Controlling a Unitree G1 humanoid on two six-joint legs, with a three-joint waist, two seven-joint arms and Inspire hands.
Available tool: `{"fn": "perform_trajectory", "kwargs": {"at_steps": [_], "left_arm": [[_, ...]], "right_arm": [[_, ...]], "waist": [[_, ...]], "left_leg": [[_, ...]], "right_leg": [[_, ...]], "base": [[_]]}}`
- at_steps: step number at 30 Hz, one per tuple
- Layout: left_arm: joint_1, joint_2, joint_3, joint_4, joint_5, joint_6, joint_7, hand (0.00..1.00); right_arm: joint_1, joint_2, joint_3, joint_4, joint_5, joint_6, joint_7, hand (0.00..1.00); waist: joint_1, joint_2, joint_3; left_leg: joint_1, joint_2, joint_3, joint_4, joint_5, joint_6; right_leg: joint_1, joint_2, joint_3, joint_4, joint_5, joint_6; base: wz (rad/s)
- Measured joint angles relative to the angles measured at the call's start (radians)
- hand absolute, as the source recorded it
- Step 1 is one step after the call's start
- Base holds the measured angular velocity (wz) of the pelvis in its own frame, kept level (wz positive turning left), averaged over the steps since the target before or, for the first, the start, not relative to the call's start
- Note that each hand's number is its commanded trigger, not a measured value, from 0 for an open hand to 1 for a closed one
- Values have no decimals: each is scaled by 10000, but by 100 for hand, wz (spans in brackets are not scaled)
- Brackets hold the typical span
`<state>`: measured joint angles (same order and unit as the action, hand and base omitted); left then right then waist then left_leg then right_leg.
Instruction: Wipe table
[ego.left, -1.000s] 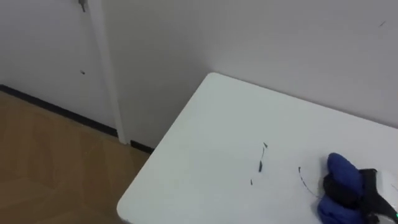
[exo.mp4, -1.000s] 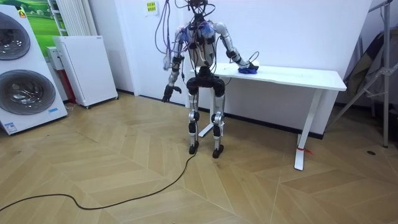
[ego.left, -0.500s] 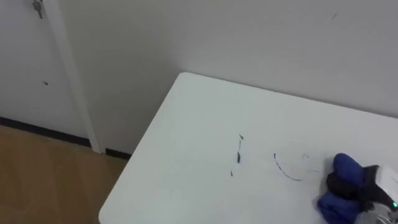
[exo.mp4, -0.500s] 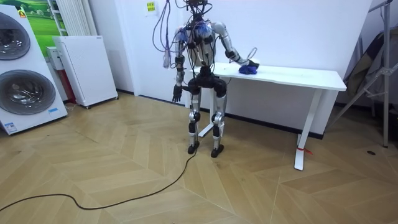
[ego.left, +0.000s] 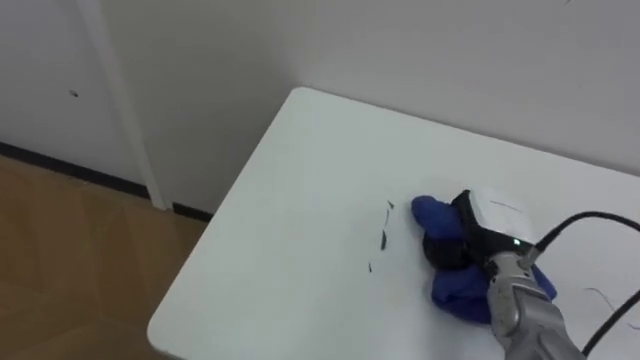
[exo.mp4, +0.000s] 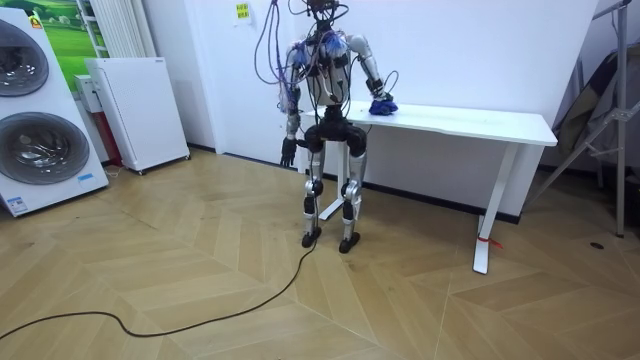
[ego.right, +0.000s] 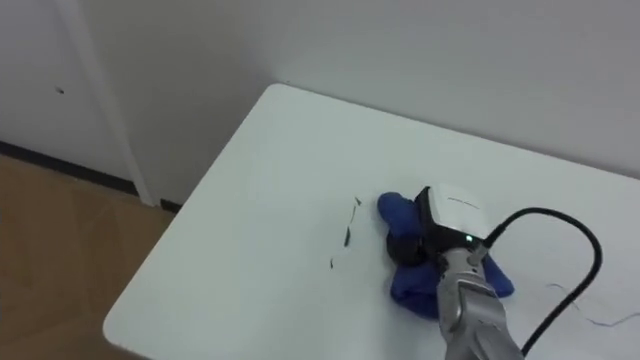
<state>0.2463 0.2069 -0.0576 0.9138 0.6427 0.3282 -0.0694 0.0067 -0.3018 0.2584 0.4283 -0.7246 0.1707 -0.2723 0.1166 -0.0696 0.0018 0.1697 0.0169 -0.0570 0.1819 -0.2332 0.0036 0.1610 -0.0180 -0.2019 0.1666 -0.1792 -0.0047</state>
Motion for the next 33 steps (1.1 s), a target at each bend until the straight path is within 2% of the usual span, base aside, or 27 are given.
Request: {"fn": "perform_trajectory", "kwargs": {"at_steps": [2,4,5,6,9,10,11,13,16,17,19,21,24,25,26,27,28,29,30,32,33], "left_arm": [[-34,142,227,64,54,-108,0,0],[30,171,616,52,242,-95,18,0],[190,216,839,55,341,-73,18,0],[247,224,977,54,417,-58,17,0],[402,238,1555,-2,689,165,-7,0],[413,279,1656,-4,692,228,-7,0],[406,288,1822,-8,740,258,-6,0],[356,268,1992,-8,947,357,-6,0],[332,274,2381,-9,951,346,-3,0],[337,266,2419,-2,946,308,-3,0],[326,241,2372,18,928,215,-3,0],[273,214,2344,14,686,103,11,0],[188,97,1859,133,503,32,111,0],[138,46,1608,148,350,25,185,0],[10,-17,1430,188,354,-6,188,0],[-47,-43,1349,203,358,0,190,0],[-164,-51,1155,244,351,23,192,0],[-288,-72,1076,285,362,95,191,0],[-381,-78,1005,285,376,188,191,0],[-729,-128,764,263,397,357,186,0],[-819,-152,715,251,398,360,182,0]], "right_arm": [[254,-24,-481,492,717,-548,-421,100],[591,-17,-835,734,1190,-839,-698,100],[755,-27,-1003,968,1631,-992,-820,100],[823,-26,-1143,1099,1878,-1107,-859,100],[1176,-32,-1903,1449,2698,-1549,-978,100],[1282,-36,-2132,1549,2789,-1650,-1101,100],[1379,-36,-2355,1712,2864,-1721,-1335,100],[1404,-42,-2820,2137,2877,-1741,-1695,100],[1502,-72,-3730,2936,2933,-1743,-2095,100],[1522,-177,-4046,3277,2948,-1743,-2196,100],[1526,-485,-4180,3671,2987,-1729,-2224,100],[1446,-590,-4154,3740,2988,-1545,-2156,100],[807,-457,-3830,3725,2916,-1007,-2111,100],[577,-374,-3601,3591,2823,-622,-2088,100],[437,-276,-3422,3355,2472,-190,-2002,100],[363,-194,-3332,3185,2134,61,-1915,100],[276,-104,-2870,2609,1490,614,-1595,100],[208,-44,-2168,1870,970,1032,-1101,100],[197,27,-1813,1459,597,1237,-875,100],[-127,390,-420,131,-895,1654,22,100],[-240,523,-213,-116,-1172,1708,259,100]], "waist": [[-85,4,-33],[-83,37,-141],[-85,31,-228],[-82,57,-264],[-102,11,-254],[-210,-73,-217],[-383,-67,-239],[-426,-53,-255],[-715,-142,-297],[-849,-175,-289],[-891,-181,-290],[-841,-178,-291],[-789,-154,-278],[-733,-153,-276],[-516,-110,-245],[-421,-105,-238],[-250,-90,-184],[-97,-85,-182],[-6,-81,-178],[210,-59,-77],[248,-55,-54]], "left_leg": [[1,-81,-2,37,-2,5],[123,-149,18,13,14,43],[182,-184,43,3,14,73],[200,-201,44,10,10,88],[245,-294,44,-5,69,206],[191,-308,50,30,87,237],[169,-338,145,48,102,263],[185,-348,379,54,83,298],[217,-374,378,53,28,376],[247,-370,352,49,-11,398],[307,-357,389,54,-61,408],[330,-333,416,55,-77,404],[363,-290,547,29,-81,398],[362,-273,547,26,-88,386],[355,-240,524,18,-100,371],[333,-227,510,19,-110,358],[296,-203,367,32,-118,346],[229,-132,222,41,-147,310],[169,-119,191,62,-174,267],[53,-65,-183,68,-142,191],[-3,-58,-279,74,-123,169]], "right_leg": [[126,-110,-114,-25,-39,65],[311,-157,-27,-93,-63,118],[404,-198,-1,-164,-88,166],[449,-222,-7,-168,-99,182],[505,-363,47,-144,-148,277],[531,-415,73,-148,-148,313],[558,-472,135,-150,-147,348],[558,-498,414,-144,-144,400],[714,-523,338,-143,-112,451],[743,-517,353,-128,-106,456],[734,-500,354,-78,-90,477],[685,-470,366,58,-87,476],[592,-422,363,38,-60,442],[517,-379,369,61,-22,406],[419,-301,365,66,65,346],[352,-253,385,66,103,314],[246,-155,371,76,181,236],[100,-69,307,84,247,136],[29,-17,262,79,280,87],[-83,106,-63,60,331,-16],[-94,120,-121,49,313,-48]], "base": [[37],[34],[28],[27],[27],[39],[37],[6],[-2],[-4],[-22],[-29],[-34],[-44],[-51],[-60],[-57],[-53],[-38],[-1],[32]]}}
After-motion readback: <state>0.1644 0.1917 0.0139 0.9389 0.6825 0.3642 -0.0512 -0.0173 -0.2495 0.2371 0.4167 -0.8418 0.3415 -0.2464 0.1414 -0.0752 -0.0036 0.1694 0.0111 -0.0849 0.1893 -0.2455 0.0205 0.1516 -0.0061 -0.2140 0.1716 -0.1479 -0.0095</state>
